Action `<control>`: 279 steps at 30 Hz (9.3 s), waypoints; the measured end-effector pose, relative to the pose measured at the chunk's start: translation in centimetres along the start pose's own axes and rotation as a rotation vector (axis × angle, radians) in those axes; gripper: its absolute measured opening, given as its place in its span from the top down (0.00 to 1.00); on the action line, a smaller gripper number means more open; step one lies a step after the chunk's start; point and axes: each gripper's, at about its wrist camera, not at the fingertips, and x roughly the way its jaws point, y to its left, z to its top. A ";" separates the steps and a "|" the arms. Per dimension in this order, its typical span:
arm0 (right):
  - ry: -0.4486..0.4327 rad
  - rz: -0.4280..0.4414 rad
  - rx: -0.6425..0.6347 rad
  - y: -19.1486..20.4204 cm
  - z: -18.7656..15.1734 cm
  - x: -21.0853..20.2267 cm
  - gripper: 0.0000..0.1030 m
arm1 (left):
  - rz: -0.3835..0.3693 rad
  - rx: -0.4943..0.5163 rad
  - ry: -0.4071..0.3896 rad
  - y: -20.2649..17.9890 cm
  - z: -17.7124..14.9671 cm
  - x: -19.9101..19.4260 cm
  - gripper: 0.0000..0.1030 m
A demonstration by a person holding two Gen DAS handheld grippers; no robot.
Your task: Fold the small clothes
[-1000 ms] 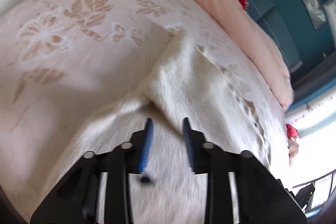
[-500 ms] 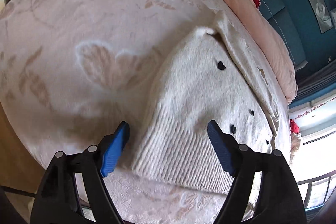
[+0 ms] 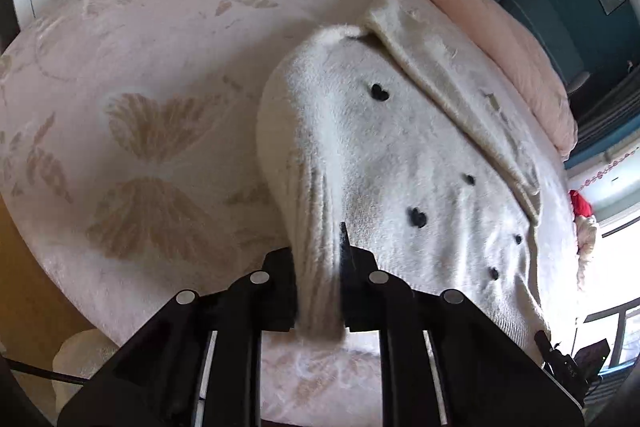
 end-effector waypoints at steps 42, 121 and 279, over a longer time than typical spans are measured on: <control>0.138 -0.142 -0.057 -5.7 -8.2 -7.1 0.92 | 0.014 0.148 0.165 -2.3 -11.3 -3.1 0.87; 0.011 -0.363 -0.217 -4.3 10.6 4.2 0.94 | 0.250 0.433 0.022 -15.1 6.2 10.2 1.00; 0.200 -0.330 -0.626 11.3 -4.9 15.3 0.97 | -0.031 -0.213 0.051 0.4 -3.0 2.4 0.09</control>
